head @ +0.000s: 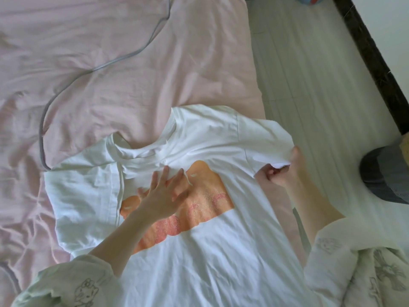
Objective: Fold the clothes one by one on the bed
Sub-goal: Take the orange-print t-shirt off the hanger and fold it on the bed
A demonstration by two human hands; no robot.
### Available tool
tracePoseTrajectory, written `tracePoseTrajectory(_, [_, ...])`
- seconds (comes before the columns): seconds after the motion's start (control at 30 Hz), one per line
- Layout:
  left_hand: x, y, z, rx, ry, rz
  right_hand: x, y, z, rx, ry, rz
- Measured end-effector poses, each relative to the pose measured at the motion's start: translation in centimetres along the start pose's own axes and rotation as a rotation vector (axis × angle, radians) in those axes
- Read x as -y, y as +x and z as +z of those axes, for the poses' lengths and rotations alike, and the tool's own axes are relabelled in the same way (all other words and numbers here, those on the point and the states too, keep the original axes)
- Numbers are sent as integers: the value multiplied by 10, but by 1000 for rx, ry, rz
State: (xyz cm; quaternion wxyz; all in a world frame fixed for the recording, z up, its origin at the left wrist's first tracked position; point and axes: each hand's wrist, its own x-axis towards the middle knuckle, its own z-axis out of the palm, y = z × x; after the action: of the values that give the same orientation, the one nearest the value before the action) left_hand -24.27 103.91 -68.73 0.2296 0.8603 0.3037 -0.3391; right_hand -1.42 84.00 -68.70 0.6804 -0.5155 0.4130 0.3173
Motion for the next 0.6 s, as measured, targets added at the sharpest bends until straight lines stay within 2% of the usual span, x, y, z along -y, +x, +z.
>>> tracePoseTrajectory(0.1, [1, 2, 0, 11, -6, 1, 2, -2, 0, 105, -93, -74])
tracePoseTrajectory(0.13, [1, 2, 0, 13, -9, 1, 7, -3, 2, 81, -179, -140])
tracePoseTrajectory(0.27, [2, 3, -1, 26, -13, 9, 37, -19, 12, -400, -763, -647])
tracePoseTrajectory(0.33, [3, 3, -2, 33, -22, 11, 51, -26, 12, -561, -880, -833])
tracePoseTrajectory(0.37, [3, 4, -2, 36, -35, 11, 55, -26, 11, -586, -881, -854])
tracePoseTrajectory(0.43, [4, 4, -2, 36, -54, 13, 56, -18, 4, -564, -799, -715])
tracePoseTrajectory(0.53, [6, 6, 0, 31, -60, 22, 32, -4, -10, -344, -463, -140])
tracePoseTrajectory(0.6, [6, 7, 0, 35, -52, 25, 11, 1, -16, -191, -217, 132])
